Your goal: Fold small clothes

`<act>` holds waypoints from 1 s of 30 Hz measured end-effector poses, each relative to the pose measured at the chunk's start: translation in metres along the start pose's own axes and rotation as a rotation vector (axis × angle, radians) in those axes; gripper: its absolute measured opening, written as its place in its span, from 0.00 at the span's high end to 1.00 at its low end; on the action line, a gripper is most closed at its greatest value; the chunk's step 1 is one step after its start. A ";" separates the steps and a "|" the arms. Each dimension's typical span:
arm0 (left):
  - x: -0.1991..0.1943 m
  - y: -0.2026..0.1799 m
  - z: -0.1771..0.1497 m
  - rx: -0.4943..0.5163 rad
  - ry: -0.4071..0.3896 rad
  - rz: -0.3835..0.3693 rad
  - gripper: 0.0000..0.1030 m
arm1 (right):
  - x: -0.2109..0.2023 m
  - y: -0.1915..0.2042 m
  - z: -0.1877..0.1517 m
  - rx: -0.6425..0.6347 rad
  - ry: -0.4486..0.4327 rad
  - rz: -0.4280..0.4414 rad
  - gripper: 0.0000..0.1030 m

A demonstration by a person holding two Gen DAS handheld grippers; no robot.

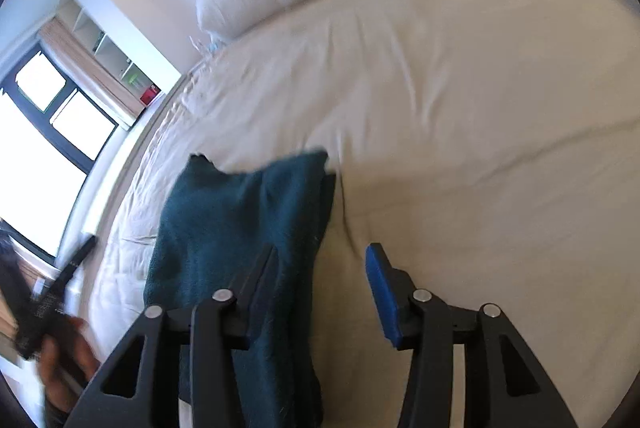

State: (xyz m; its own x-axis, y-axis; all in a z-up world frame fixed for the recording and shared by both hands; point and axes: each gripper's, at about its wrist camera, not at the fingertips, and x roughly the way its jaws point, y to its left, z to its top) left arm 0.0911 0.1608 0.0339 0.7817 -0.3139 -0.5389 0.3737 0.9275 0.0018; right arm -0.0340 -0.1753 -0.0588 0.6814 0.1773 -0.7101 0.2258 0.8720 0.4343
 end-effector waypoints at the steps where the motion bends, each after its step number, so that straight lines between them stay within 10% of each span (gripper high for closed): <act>1: -0.019 -0.005 0.005 0.026 -0.075 0.049 0.00 | -0.012 0.007 0.000 -0.024 -0.035 -0.013 0.37; 8: -0.107 -0.032 0.023 0.123 -0.278 0.276 0.00 | -0.112 0.061 0.001 -0.174 -0.367 -0.065 0.00; 14: -0.137 -0.019 0.038 -0.011 -0.190 0.188 0.00 | -0.175 0.100 -0.005 -0.282 -0.596 -0.135 0.00; 19: -0.107 -0.019 0.027 -0.043 0.010 0.171 0.00 | -0.180 0.115 -0.013 -0.308 -0.555 -0.202 0.00; 30: -0.015 -0.029 -0.064 -0.085 0.380 0.084 0.00 | -0.100 0.093 -0.039 -0.161 -0.127 -0.234 0.00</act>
State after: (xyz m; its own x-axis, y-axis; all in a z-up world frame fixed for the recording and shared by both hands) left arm 0.0368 0.1515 -0.0116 0.5615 -0.1534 -0.8131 0.2610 0.9653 -0.0019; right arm -0.1085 -0.0945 0.0312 0.7079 -0.0861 -0.7011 0.2806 0.9452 0.1672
